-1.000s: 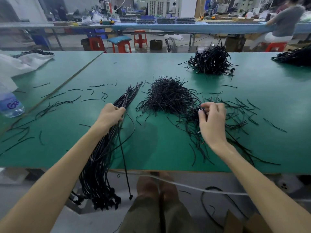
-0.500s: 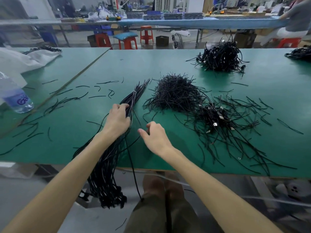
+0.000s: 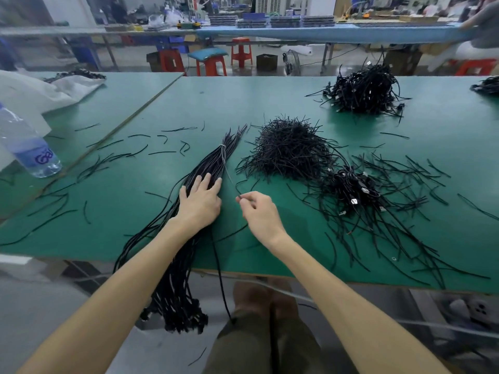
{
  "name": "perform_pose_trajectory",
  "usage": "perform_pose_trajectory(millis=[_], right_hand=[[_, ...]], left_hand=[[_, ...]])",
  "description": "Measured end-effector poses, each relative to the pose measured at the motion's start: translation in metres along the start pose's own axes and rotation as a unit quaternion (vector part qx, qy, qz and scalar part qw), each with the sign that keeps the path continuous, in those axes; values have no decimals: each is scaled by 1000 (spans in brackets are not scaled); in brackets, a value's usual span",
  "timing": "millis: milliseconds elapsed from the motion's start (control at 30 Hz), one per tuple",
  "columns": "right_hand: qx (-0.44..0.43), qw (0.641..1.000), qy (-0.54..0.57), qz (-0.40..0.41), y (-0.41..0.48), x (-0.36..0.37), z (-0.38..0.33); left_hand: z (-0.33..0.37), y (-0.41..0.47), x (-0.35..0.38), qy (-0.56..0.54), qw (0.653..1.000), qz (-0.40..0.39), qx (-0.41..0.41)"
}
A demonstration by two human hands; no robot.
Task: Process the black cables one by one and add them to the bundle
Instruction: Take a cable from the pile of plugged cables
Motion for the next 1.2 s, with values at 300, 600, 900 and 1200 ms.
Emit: perform_pose_trajectory(millis=[300, 600, 900, 1200], right_hand=[[-7, 990, 68, 123, 6, -97, 26], [-55, 989, 89, 106, -3, -97, 13], [-90, 996, 4, 8, -9, -35, 13], [-110, 988, -93, -56, -9, -23, 18]], left_hand=[[-10, 15, 1, 13, 998, 49, 21], [-10, 16, -6, -10, 996, 82, 21], [26, 33, -39, -99, 972, 185, 102], [37, 101, 10, -4, 991, 34, 127]])
Point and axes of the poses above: each hand's wrist, its own y-axis towards the middle knuckle, its own x-axis out of the palm, z = x × y, the point moved 8 cm from there along y, towards the middle knuckle, and after that the axes turned 9 degrees about z, right-handed, at the moved point
